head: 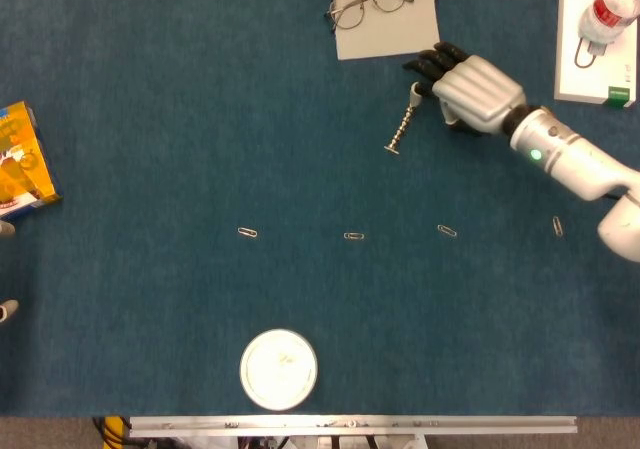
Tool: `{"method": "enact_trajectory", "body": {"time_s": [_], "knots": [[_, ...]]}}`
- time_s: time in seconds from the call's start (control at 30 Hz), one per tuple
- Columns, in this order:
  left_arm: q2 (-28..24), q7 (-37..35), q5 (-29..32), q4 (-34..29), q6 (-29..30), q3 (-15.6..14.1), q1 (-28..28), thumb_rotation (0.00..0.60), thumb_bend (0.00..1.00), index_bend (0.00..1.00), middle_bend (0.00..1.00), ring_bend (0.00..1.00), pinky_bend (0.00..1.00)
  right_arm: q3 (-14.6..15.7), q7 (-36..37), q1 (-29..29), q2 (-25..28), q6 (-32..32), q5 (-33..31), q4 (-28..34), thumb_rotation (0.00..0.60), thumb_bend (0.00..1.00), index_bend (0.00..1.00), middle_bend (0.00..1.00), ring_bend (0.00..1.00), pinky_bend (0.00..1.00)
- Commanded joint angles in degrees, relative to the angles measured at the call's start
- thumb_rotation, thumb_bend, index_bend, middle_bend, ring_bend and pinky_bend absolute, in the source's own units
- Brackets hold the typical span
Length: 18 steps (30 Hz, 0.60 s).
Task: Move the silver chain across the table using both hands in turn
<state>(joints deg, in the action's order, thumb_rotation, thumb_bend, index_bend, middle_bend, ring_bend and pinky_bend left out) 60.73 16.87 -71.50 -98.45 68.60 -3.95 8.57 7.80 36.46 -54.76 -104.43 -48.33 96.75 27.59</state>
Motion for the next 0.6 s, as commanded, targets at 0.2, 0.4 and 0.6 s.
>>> {"method": "enact_trajectory", "body": {"time_s": [0.2, 0.4, 0.6], "knots": [[-0.17, 1.07, -0.43, -1.16, 0.50, 0.02, 0.08, 0.600, 0.10, 0.25, 0.00, 0.00, 0.00, -1.75, -4.90, 1.13, 4.59, -2.42, -1.37, 7.89, 0.600, 1.00, 0.36, 0.10, 0.00, 0.04], [-0.49, 1.22, -0.07, -1.45, 0.85, -0.07, -0.26, 0.600, 0.10, 0.25, 0.00, 0.00, 0.00, -3.06, -6.60, -0.01, 4.29, -1.30, -2.02, 9.64, 0.600, 1.00, 0.36, 0.10, 0.00, 0.04], [-0.65, 0.49, 0.13, -1.08, 1.02, -0.14, -0.65, 0.600, 0.10, 0.25, 0.00, 0.00, 0.00, -3.37, -6.46, -1.33, 2.49, 0.13, -1.83, 8.56, 0.600, 1.00, 0.36, 0.10, 0.00, 0.04]]}}
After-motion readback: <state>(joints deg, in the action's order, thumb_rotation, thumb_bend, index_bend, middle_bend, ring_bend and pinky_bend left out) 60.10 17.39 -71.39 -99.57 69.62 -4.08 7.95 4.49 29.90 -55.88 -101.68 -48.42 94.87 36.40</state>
